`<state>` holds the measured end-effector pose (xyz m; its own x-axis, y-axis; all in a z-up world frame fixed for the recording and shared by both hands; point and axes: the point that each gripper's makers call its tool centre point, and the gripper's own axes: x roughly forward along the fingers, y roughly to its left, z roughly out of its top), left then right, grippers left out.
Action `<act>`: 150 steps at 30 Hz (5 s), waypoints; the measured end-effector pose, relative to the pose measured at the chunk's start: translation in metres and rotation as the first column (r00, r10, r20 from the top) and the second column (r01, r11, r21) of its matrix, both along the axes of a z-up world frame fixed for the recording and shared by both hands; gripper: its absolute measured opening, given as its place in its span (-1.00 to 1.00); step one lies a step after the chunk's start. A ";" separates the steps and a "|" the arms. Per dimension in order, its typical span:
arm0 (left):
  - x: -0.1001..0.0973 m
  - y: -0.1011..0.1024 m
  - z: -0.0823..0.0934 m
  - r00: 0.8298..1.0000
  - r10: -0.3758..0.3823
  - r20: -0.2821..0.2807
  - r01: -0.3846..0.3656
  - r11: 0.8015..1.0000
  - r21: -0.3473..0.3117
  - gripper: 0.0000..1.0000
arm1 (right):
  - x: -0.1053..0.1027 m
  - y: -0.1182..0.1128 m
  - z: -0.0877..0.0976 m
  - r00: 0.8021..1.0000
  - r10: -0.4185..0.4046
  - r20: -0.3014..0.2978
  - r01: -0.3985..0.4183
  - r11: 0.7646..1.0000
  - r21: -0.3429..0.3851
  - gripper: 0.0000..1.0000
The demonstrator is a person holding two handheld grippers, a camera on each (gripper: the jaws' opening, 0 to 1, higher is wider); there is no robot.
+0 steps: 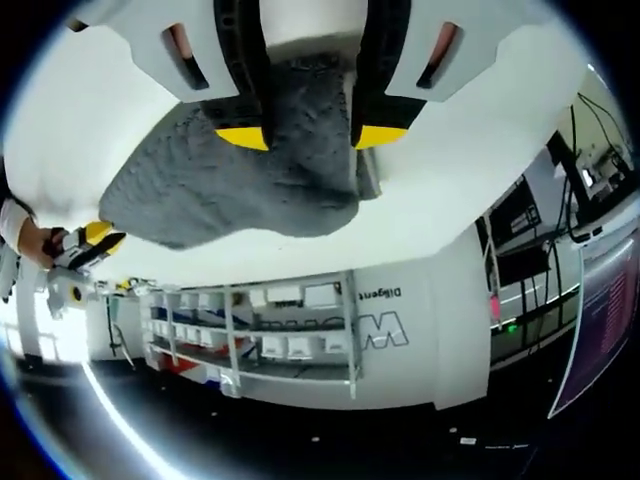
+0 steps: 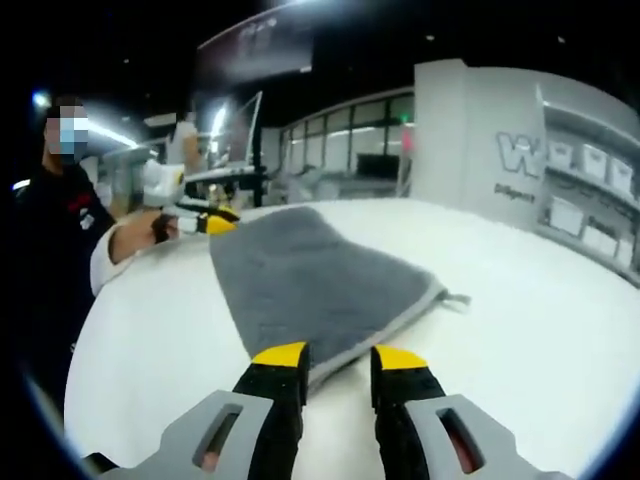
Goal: Open the folded towel by lifting each exposed corner and separating the folded layers until the towel lies flat within the target outline without major curled edges
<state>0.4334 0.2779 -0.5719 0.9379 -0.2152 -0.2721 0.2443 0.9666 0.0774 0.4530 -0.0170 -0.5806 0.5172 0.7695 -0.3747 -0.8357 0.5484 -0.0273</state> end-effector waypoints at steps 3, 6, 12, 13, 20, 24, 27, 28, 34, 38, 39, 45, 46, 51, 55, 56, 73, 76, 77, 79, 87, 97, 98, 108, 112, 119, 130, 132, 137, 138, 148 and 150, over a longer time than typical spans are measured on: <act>0.000 0.001 -0.002 1.000 0.000 -0.011 0.000 1.000 -0.001 -0.47 | -0.001 0.001 -0.002 1.000 0.001 -0.014 -0.001 1.000 -0.003 -0.57; 0.000 0.001 -0.004 1.000 0.002 -0.020 -0.002 1.000 -0.002 -0.54 | -0.002 0.001 -0.003 1.000 0.000 -0.020 0.000 1.000 0.000 -0.61; -0.001 -0.001 -0.007 0.999 -0.012 -0.040 0.012 1.000 -0.004 -0.73 | -0.003 0.001 -0.007 0.999 -0.004 -0.046 0.004 1.000 -0.002 -0.67; -0.001 -0.001 -0.007 0.999 -0.010 -0.040 0.010 1.000 -0.002 -0.75 | -0.003 0.001 -0.007 0.999 -0.004 -0.046 0.004 1.000 -0.003 -0.70; -0.002 0.000 -0.008 0.999 -0.012 -0.050 0.013 1.000 0.001 -0.88 | -0.002 0.001 -0.007 0.999 -0.005 -0.033 0.004 1.000 -0.016 -0.83; -0.002 0.000 -0.008 0.999 -0.015 -0.051 0.015 1.000 0.005 -0.90 | 0.000 -0.002 -0.005 1.000 -0.013 -0.004 0.013 0.999 -0.030 -0.92; -0.002 0.001 -0.007 0.999 -0.014 -0.052 0.013 1.000 -0.001 -0.91 | 0.000 -0.002 -0.005 1.000 -0.013 -0.001 0.013 0.999 -0.031 -0.93; -0.002 0.001 -0.007 0.998 -0.013 -0.055 0.013 1.000 -0.007 -0.91 | 0.000 -0.003 -0.005 1.000 -0.013 0.003 0.013 0.999 -0.033 -0.93; 0.000 0.003 -0.006 0.999 -0.011 -0.049 0.011 1.000 -0.006 -0.91 | -0.002 -0.001 -0.001 1.000 -0.002 0.009 0.002 1.000 -0.023 -0.98; 0.002 0.005 -0.005 0.999 -0.010 -0.047 0.010 1.000 0.000 -0.91 | -0.005 -0.001 0.001 1.000 0.004 0.005 -0.004 1.000 -0.015 -0.99; 0.003 0.005 -0.005 0.999 -0.009 -0.046 0.009 1.000 0.003 -0.91 | -0.006 -0.001 0.001 1.000 0.008 0.003 -0.008 1.000 -0.016 -0.99; 0.009 0.009 -0.005 0.999 -0.005 -0.051 0.006 1.000 0.016 -0.91 | -0.010 0.002 0.001 1.000 0.026 -0.004 -0.026 1.000 -0.017 -1.00; 0.010 0.009 -0.005 0.999 -0.004 -0.052 0.005 1.000 0.018 -0.91 | -0.011 0.002 0.001 1.000 0.029 -0.006 -0.029 0.999 -0.016 -1.00; 0.015 0.012 -0.005 0.998 0.000 -0.061 0.001 1.000 0.017 -0.91 | -0.016 0.004 0.001 0.999 0.036 -0.026 -0.037 0.999 -0.017 -1.00; 0.018 0.013 -0.005 0.998 0.005 -0.065 -0.004 1.000 0.019 -0.91 | -0.018 0.005 0.001 0.999 0.039 -0.032 -0.040 0.999 -0.021 -1.00; 0.018 0.013 -0.006 0.998 0.006 -0.066 -0.005 1.000 0.019 -0.91 | -0.019 0.006 0.001 0.999 0.040 -0.033 -0.040 0.999 -0.023 -1.00; 0.027 0.015 -0.008 0.997 0.022 -0.075 -0.017 0.998 0.060 -0.91 | -0.035 0.013 -0.001 0.996 0.085 -0.022 -0.086 0.993 -0.079 -1.00; 0.028 0.015 -0.008 0.997 0.023 -0.074 -0.018 0.997 0.068 -0.91 | -0.041 0.016 -0.001 0.993 0.108 -0.037 -0.111 0.991 -0.074 -1.00; 0.029 0.015 -0.009 0.997 0.025 -0.074 -0.019 0.997 0.078 -0.91 | -0.043 0.017 -0.001 0.992 0.115 -0.043 -0.118 0.991 -0.069 -1.00; 0.030 0.015 -0.009 0.997 0.030 -0.076 -0.024 0.996 0.082 -0.91 | -0.047 0.019 0.000 0.990 0.129 -0.060 -0.132 0.990 -0.057 -1.00; 0.038 0.016 -0.010 0.996 0.035 -0.079 -0.026 0.994 0.110 -0.92 | -0.056 0.024 -0.002 0.983 0.164 -0.083 -0.169 0.984 -0.052 -1.00; 0.051 0.015 -0.011 0.996 0.034 -0.078 -0.021 0.988 0.156 -0.92 | -0.067 0.032 -0.002 0.974 0.221 -0.045 -0.224 0.971 -0.083 -1.00; 0.054 0.014 -0.011 0.997 0.030 -0.075 -0.017 0.984 0.176 -0.92 | -0.068 0.032 -0.002 0.973 0.227 -0.044 -0.230 0.970 -0.084 -1.00; 0.071 0.015 -0.009 0.998 0.024 -0.063 -0.009 0.975 0.224 -0.91 | -0.076 0.039 -0.001 0.963 0.267 -0.028 -0.269 0.959 -0.094 -1.00; 0.081 0.013 -0.009 0.997 0.007 -0.075 0.010 0.973 0.232 -0.91 | -0.077 0.041 -0.001 0.960 0.279 -0.026 -0.280 0.956 -0.090 -1.00; 0.098 0.011 -0.010 0.993 -0.028 -0.114 0.053 0.973 0.227 -0.91 | -0.077 0.045 0.001 0.949 0.315 -0.008 -0.315 0.947 -0.058 -0.99; 0.100 0.011 -0.011 0.993 -0.050 -0.105 0.068 0.983 0.170 -0.91 | -0.084 0.053 0.006 0.935 0.353 0.026 -0.352 0.935 -0.050 -1.00; 0.101 0.011 -0.011 0.993 -0.053 -0.102 0.070 0.984 0.164 -0.91 | -0.086 0.055 0.006 0.931 0.363 0.031 -0.361 0.931 -0.050 -1.00; 0.107 0.009 -0.010 0.994 -0.066 -0.085 0.079 0.983 0.168 -0.90 | -0.095 0.063 0.006 0.915 0.400 0.055 -0.397 0.916 -0.061 -1.00; 0.110 0.009 -0.010 0.995 -0.062 -0.080 0.075 0.982 0.173 -0.90 | -0.096 0.065 0.006 0.912 0.407 0.060 -0.403 0.913 -0.061 -1.00; 0.128 0.004 -0.009 0.993 -0.083 -0.085 0.099 0.971 0.218 -0.88 | -0.104 0.086 0.006 0.892 0.440 0.105 -0.432 0.897 -0.093 -1.00; 0.127 0.004 -0.009 0.993 -0.086 -0.081 0.101 0.972 0.211 -0.88 | -0.104 0.088 0.007 0.891 0.442 0.106 -0.433 0.897 -0.092 -1.00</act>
<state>0.5608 0.2819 -0.5812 0.8930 -0.2303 -0.3867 0.3451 0.9019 0.2598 0.3485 0.0708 -0.5740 0.1781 0.9048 -0.3868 -0.9786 0.1217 -0.1658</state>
